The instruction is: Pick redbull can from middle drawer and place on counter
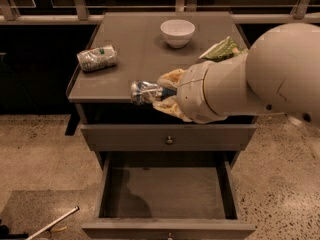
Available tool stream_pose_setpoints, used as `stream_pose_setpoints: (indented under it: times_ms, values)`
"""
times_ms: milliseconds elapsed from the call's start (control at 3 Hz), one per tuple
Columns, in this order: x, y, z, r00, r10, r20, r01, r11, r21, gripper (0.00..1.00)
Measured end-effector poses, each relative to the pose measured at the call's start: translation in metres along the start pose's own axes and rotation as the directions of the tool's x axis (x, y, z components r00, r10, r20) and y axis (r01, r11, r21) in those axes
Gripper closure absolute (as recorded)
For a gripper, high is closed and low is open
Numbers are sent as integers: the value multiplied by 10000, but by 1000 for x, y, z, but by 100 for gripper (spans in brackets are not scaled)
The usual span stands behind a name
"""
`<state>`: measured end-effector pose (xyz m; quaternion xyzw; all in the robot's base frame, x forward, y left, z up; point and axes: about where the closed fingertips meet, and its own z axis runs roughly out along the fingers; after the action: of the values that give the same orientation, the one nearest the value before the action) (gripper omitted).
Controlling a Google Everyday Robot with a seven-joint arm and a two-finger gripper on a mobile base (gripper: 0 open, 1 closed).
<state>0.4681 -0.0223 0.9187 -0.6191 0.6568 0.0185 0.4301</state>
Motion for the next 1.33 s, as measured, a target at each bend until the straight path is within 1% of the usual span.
stream_pose_setpoints:
  times_ms: [333,667,1000,1333]
  values:
    - [16,-35,1,10000,1,66,-4,9994,357,100]
    - [37,-67,3,9987,126,484,-158,9977,655,100]
    - [58,-90,8,9967,357,732,-422,9951,894,100]
    - [79,-105,23,9933,735,892,-815,9926,898,100]
